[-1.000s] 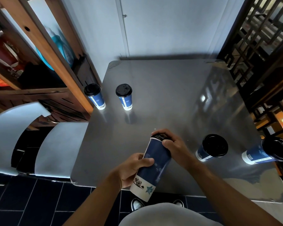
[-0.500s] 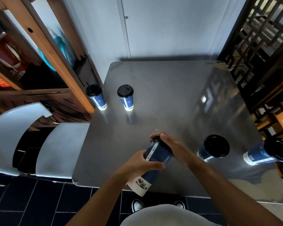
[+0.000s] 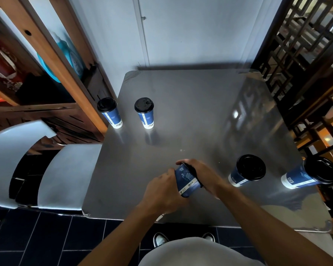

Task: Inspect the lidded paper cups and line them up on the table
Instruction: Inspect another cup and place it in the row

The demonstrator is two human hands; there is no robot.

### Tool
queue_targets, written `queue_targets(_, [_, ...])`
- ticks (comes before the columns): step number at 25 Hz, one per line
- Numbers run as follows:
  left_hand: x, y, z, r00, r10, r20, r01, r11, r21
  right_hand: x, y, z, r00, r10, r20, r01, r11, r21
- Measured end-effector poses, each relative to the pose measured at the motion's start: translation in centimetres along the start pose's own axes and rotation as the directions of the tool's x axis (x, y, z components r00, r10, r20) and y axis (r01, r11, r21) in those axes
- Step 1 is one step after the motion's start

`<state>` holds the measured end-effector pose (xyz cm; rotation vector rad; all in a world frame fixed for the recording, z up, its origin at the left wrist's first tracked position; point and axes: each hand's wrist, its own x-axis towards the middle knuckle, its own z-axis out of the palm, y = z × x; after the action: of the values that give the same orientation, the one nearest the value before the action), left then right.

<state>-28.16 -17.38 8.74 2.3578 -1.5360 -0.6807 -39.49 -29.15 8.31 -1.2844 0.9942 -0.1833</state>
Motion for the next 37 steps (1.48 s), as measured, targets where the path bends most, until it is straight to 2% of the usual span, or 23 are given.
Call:
queue_targets(4, [0.1,0.0,0.1,0.999,0.036,0.006,-0.035,0.997,-0.065,0.0,-0.3,-0.3,0.997,-0.069,0.039,0.072,0.994,-0.087])
queue_targets(8, [-0.3,0.1,0.9,1.000,0.018,0.010,-0.017,0.993,-0.117,0.1,-0.4,-0.6,0.997,-0.007,0.081,0.016,0.994,-0.106])
queue_targets(11, [-0.7,0.1,1.9,0.999,-0.041,0.030,0.045,0.989,-0.141,0.3,-0.8,-0.2,0.992,0.047,0.114,-0.030,0.988,-0.151])
queue_targets(14, [-0.5,0.1,2.0,0.980,-0.140,0.140,0.171,0.955,-0.244,0.5,-1.0,-0.1,0.985,0.120,0.122,-0.096,0.979,-0.181])
queue_targets(15, [-0.2,0.1,1.7,0.969,-0.178,0.173,0.230,0.904,-0.361,0.6,-1.0,-0.2,0.989,0.115,0.088,-0.110,0.992,-0.061])
queue_targets(16, [0.1,0.0,1.5,0.956,-0.219,0.196,0.291,0.800,-0.524,0.8,-1.0,-0.3,0.995,0.099,0.033,-0.102,0.987,0.123])
queue_targets(17, [0.5,0.1,1.4,0.942,-0.257,0.217,0.334,0.651,-0.681,0.8,-1.1,-0.3,0.997,0.071,-0.025,-0.061,0.957,0.282])
queue_targets(18, [0.9,0.2,1.3,0.933,-0.271,0.238,0.348,0.499,-0.794,0.8,-0.9,-0.2,0.997,0.040,-0.064,-0.014,0.932,0.363])
queue_targets(19, [1.4,0.5,1.2,0.930,-0.277,0.241,0.337,0.385,-0.859,0.9,-0.7,0.2,0.996,0.011,-0.088,0.022,0.932,0.361])
queue_targets(22, [2.6,1.1,0.9,0.914,-0.280,0.295,0.343,0.142,-0.929,1.3,0.6,1.5,0.991,-0.003,-0.134,0.050,0.935,0.351])
queue_targets(24, [2.8,1.4,0.6,0.906,-0.254,0.338,0.356,0.030,-0.934,1.6,1.1,1.9,0.982,0.037,-0.188,0.042,0.915,0.401])
queue_targets(26, [2.9,1.5,0.5,0.897,-0.265,0.354,0.368,0.003,-0.930,1.7,1.6,1.9,0.976,0.110,-0.185,-0.011,0.883,0.470])
queue_targets(29, [3.4,1.4,1.1,0.868,-0.339,0.363,0.391,0.015,-0.920,1.3,2.5,2.2,0.965,0.214,-0.151,-0.115,0.864,0.490])
queue_targets(37, [4.1,1.6,1.2,0.834,-0.401,0.380,0.427,0.032,-0.903,1.4,1.9,2.7,0.947,0.274,-0.170,-0.140,0.824,0.549])
